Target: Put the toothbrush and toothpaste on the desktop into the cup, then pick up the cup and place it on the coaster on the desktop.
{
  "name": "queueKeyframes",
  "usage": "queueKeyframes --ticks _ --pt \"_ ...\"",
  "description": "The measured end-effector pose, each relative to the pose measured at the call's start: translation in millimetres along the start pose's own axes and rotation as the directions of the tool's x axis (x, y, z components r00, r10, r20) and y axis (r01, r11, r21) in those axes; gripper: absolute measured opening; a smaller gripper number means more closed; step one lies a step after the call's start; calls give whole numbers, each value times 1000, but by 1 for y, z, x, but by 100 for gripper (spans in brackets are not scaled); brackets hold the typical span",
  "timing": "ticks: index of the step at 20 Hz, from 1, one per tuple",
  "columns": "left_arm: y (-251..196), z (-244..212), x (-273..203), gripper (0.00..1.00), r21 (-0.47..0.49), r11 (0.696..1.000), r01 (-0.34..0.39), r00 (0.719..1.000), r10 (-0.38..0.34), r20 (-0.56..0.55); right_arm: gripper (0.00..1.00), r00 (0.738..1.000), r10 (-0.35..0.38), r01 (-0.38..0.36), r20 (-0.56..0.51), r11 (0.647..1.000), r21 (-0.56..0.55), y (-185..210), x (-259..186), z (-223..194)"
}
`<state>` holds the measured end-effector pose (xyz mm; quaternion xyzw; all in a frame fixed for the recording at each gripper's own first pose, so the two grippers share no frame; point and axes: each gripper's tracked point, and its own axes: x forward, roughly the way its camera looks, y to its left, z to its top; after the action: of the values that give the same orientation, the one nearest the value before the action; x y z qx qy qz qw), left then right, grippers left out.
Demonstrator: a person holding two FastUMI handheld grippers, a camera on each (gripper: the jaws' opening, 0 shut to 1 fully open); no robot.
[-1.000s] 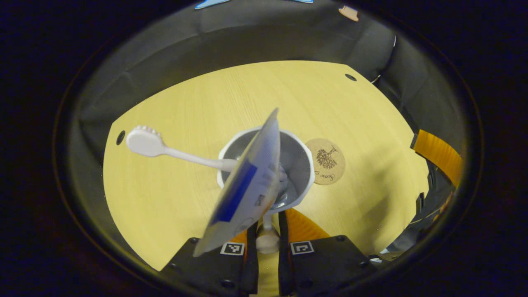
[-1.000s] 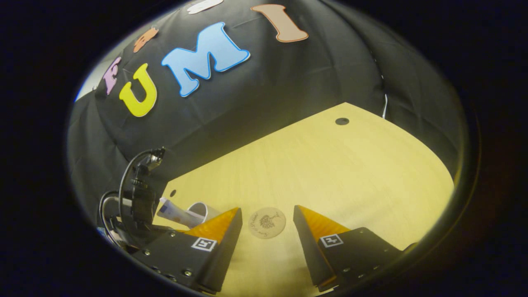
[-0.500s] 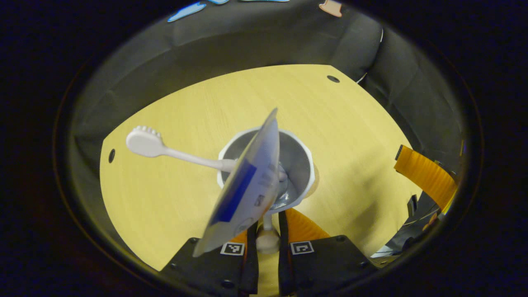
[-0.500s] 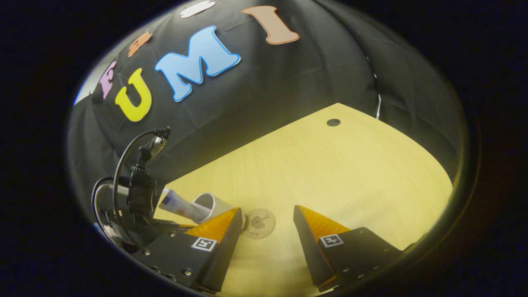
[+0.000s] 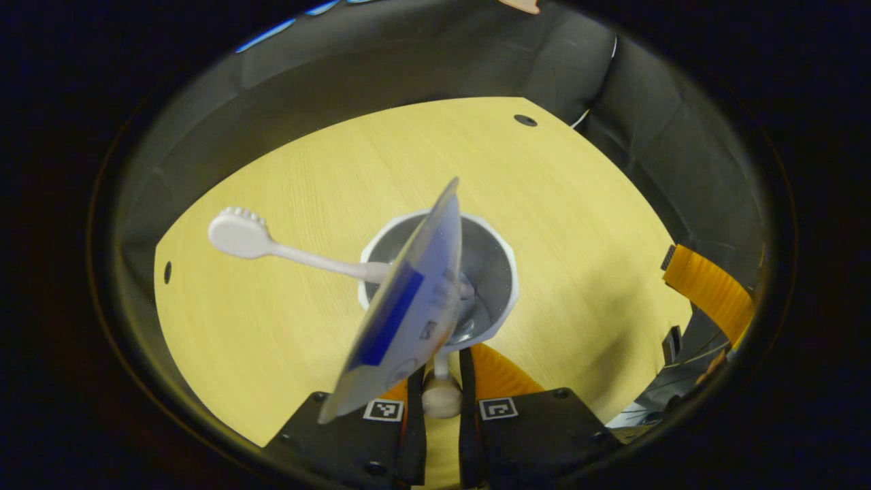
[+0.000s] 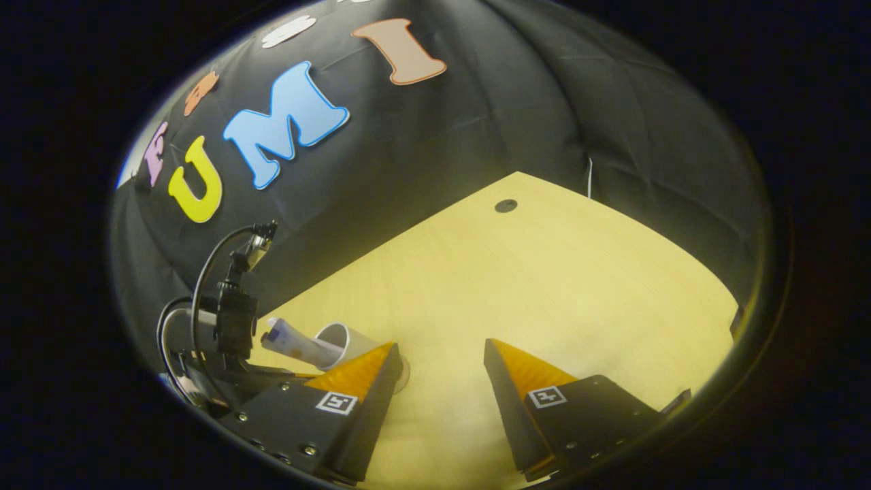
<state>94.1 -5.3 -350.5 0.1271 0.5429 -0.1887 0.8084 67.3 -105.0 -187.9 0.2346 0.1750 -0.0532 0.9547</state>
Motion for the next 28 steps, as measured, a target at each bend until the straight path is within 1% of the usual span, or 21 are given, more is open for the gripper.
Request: queueKeyframes --ticks 3,4,5,6,7,8,9,10,12,14,16,17,19,26,28 --pt "0 0 0 26 -12 1000 -16 1000 16 -14 76 1000 -3 3 -6 1000 9 -7 -1 1" --pt "0 0 -1 31 -20 1000 -23 1000 22 -20 76 1000 -2 2 -8 1000 10 -8 0 0" --pt "0 2 1 26 -19 1000 -24 1000 24 -11 76 1000 0 1 -10 1000 10 -9 -1 0" --pt "0 2 2 26 -21 999 -30 999 30 -14 76 1000 2 -1 -13 1000 10 -10 0 0" --pt "1 2 2 31 -20 999 -38 999 38 -9 76 1000 4 -4 -16 1000 10 -10 0 0" --pt "1 1 2 26 -19 999 -46 999 46 -13 76 1000 6 -6 -17 1000 9 -9 0 -1" --pt "1 0 2 28 -12 999 -52 999 51 -11 76 1000 9 -9 -19 1000 8 -9 0 -1" --pt "2 2 2 34 -7 999 -54 998 54 -13 76 1000 13 -12 -21 1000 7 -8 0 -2" --pt "-1 0 0 40 -10 999 -51 999 51 -3 76 999 20 -20 -25 1000 4 -5 -1 -3" --pt "-1 0 -2 41 -23 998 -54 999 54 4 76 999 27 -27 -25 1000 -3 -2 -3 -3" --pt "1 1 -3 41 -21 997 -71 997 72 21 76 999 35 -35 -24 999 -11 1 -5 -3" --pt "2 2 -5 48 -17 997 -81 996 81 31 76 999 41 -41 -25 999 -13 3 -7 -3" --pt "0 6 -12 49 -21 996 -84 995 85 60 76 998 52 -53 -25 998 -20 9 -9 -3" --pt "-6 10 -36 49 -64 994 -94 982 103 159 76 994 112 -113 -17 990 -82 40 -27 -3" --pt "-5 9 -51 49 -77 991 -106 972 120 201 76 991 133 -133 -5 984 -116 52 -35 1"
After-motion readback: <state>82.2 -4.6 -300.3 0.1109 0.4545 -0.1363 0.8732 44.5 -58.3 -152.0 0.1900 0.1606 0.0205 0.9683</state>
